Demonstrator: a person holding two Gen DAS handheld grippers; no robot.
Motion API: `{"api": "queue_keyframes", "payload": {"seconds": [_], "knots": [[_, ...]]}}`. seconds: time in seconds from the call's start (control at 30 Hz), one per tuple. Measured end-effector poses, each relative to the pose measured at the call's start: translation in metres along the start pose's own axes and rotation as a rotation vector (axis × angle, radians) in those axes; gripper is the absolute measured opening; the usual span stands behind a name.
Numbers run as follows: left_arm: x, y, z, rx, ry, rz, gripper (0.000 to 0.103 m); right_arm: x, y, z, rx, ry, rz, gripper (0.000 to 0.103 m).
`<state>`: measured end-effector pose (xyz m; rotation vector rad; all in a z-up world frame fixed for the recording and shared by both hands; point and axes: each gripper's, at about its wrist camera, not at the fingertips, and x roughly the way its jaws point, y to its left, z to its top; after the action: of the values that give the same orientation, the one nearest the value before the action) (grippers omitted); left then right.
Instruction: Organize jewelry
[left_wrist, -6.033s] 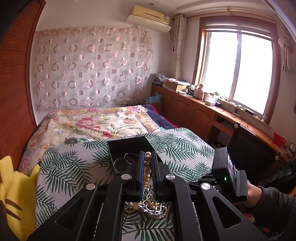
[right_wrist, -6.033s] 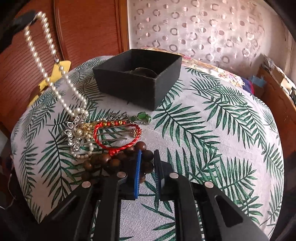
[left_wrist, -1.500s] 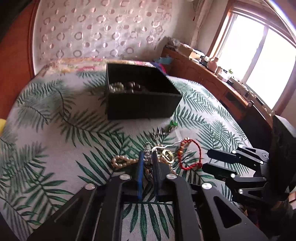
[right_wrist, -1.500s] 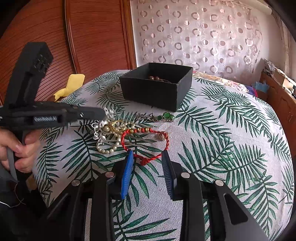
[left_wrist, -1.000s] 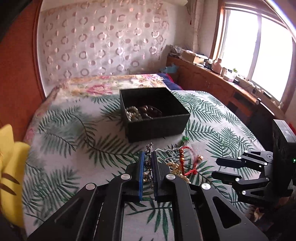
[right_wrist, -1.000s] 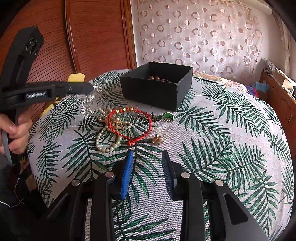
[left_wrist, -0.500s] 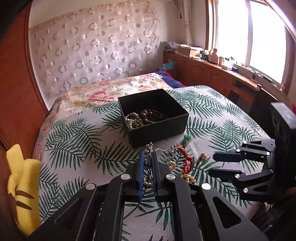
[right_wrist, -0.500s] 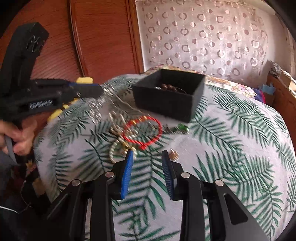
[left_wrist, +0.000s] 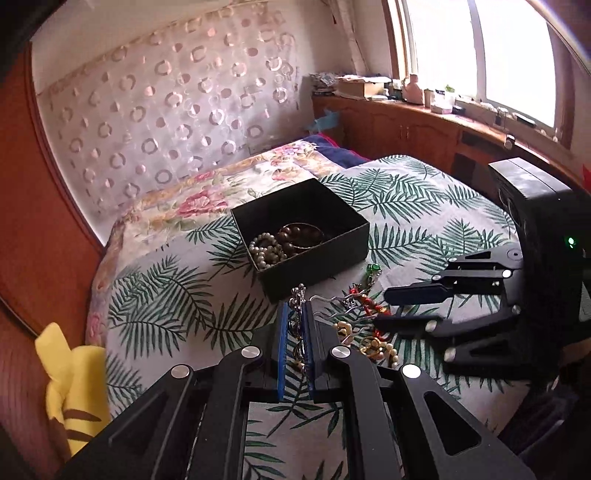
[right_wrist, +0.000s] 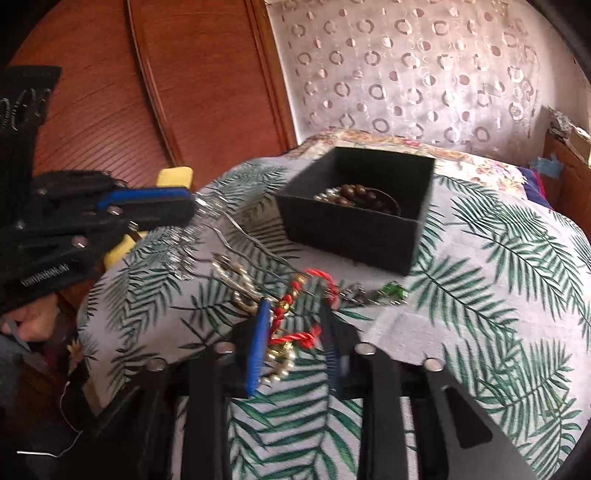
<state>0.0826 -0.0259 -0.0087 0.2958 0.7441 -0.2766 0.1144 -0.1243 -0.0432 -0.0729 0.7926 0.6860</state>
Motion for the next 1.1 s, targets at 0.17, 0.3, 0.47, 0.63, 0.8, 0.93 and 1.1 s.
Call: {"api": "queue_keyframes", "payload": {"seconds": [0.17, 0.3, 0.47, 0.63, 0.8, 0.93, 1.1], "knots": [[-0.01, 0.001, 0.011, 0.055, -0.001, 0.032, 0.007, -0.004, -0.02, -0.005, 0.027, 0.017, -0.101, 0.022], [-0.022, 0.005, 0.02, 0.074, -0.016, 0.045, 0.007, -0.009, -0.018, -0.005, 0.026, -0.002, -0.108, 0.022], [-0.024, 0.005, 0.023, 0.097, -0.014, 0.053, 0.007, -0.014, -0.004, -0.002, -0.002, -0.044, -0.011, 0.022], [-0.026, 0.015, 0.02, 0.047, -0.027, 0.036, 0.007, -0.002, 0.009, 0.003, 0.004, -0.045, 0.104, 0.023], [-0.034, 0.024, 0.02, 0.001, -0.055, 0.026, 0.007, 0.012, 0.016, 0.01, 0.025, -0.045, 0.168, 0.042], [-0.04, 0.029, 0.023, -0.024, -0.074, 0.011, 0.007, 0.02, 0.024, 0.022, 0.032, -0.06, 0.21, 0.044], [-0.041, 0.035, 0.022, -0.067, -0.081, -0.011, 0.007, 0.03, 0.035, 0.032, 0.022, -0.068, 0.22, 0.027]]}}
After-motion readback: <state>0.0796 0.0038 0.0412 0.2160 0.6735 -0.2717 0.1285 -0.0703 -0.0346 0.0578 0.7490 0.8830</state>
